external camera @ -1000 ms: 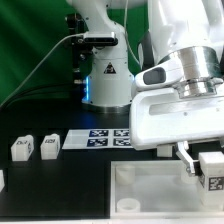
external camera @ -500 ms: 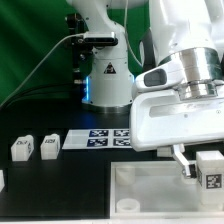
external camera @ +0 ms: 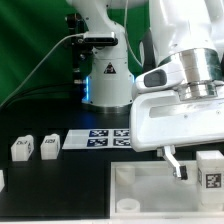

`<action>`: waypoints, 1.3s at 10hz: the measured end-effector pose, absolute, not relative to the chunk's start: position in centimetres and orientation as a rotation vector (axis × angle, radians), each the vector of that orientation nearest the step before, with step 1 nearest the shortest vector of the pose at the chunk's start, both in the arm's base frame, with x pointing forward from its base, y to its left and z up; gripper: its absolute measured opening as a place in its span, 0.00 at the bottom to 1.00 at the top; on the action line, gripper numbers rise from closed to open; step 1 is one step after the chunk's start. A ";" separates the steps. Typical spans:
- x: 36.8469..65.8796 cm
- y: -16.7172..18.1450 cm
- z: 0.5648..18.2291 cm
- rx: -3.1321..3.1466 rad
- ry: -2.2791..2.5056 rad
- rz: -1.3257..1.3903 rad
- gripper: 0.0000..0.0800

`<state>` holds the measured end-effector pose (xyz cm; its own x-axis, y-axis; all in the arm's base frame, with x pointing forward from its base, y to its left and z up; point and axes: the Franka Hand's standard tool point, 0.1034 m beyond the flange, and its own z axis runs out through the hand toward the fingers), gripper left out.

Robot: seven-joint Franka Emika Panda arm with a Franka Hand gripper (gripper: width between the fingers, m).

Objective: Assemble one leg

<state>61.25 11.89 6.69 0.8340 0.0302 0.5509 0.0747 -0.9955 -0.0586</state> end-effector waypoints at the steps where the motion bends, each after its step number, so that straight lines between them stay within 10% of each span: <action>1: 61.2 11.9 6.7 -2.934 -0.084 -0.879 0.81; 8: 61.6 11.7 8.7 -2.974 -0.071 -0.675 0.81; 13: 62.3 11.8 9.1 -3.018 -0.082 0.055 0.81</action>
Offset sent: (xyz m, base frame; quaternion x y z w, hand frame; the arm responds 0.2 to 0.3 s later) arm 0.0000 0.0000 0.0000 0.0000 0.0000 0.0000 1.0000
